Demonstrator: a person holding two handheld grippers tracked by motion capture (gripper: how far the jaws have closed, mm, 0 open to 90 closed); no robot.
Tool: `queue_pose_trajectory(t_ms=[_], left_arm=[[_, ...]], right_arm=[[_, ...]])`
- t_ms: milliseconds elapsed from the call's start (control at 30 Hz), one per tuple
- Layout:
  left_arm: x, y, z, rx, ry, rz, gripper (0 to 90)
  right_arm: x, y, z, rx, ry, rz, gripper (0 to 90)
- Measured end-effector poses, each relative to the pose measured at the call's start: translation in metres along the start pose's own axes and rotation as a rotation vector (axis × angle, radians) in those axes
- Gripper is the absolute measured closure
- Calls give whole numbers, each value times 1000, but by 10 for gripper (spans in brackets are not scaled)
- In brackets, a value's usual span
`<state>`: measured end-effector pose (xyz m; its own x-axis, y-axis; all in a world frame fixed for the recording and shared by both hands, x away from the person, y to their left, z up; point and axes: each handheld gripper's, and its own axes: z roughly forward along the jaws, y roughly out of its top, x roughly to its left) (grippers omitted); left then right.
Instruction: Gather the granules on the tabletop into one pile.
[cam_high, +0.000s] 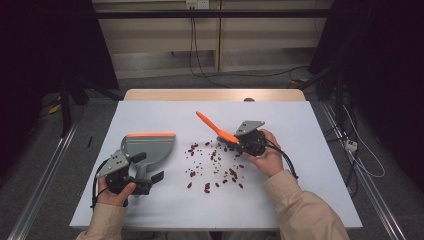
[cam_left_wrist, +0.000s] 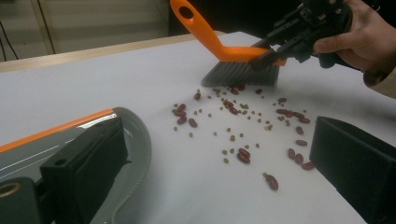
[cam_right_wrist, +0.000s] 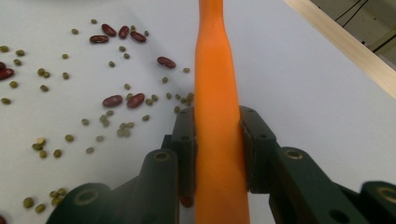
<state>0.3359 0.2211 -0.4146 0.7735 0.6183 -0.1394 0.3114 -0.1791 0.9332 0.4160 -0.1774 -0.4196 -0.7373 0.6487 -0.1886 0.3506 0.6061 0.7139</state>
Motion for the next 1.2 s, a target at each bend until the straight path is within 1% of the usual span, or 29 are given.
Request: queue_pose_trajectory(t_ms=[200, 233, 267, 333, 367, 500, 667, 833, 1133, 1200], left_arm=[[-1, 1, 0, -2, -2, 0, 40], [-1, 1, 0, -1, -2, 4, 40], [-1, 1, 0, -1, -4, 2, 40], [-1, 1, 0, 2, -4, 8, 40], [-1, 1, 0, 2, -4, 8, 40], [-1, 1, 0, 1, -4, 5, 40], [-1, 1, 0, 1, -4, 5, 40], [-3, 1, 0, 1, -4, 4, 40], [-4, 2, 0, 1, -7, 5, 40], [-4, 2, 0, 1, -5, 5, 40]], right_arm=[[8, -2, -5, -7, 27, -8, 712], [9, -2, -6, -5, 28, -18, 712], [11, -2, -6, -6, 31, -12, 713], [14, -3, -8, -11, 38, -14, 712], [15, -3, -8, -10, 38, -21, 712], [19, -4, -11, -14, 52, -21, 713], [25, -4, -15, -13, 64, -33, 712], [30, -5, -18, -16, 84, -31, 713], [38, -8, -24, -30, 103, -30, 713], [40, -8, -25, -32, 101, -41, 713]])
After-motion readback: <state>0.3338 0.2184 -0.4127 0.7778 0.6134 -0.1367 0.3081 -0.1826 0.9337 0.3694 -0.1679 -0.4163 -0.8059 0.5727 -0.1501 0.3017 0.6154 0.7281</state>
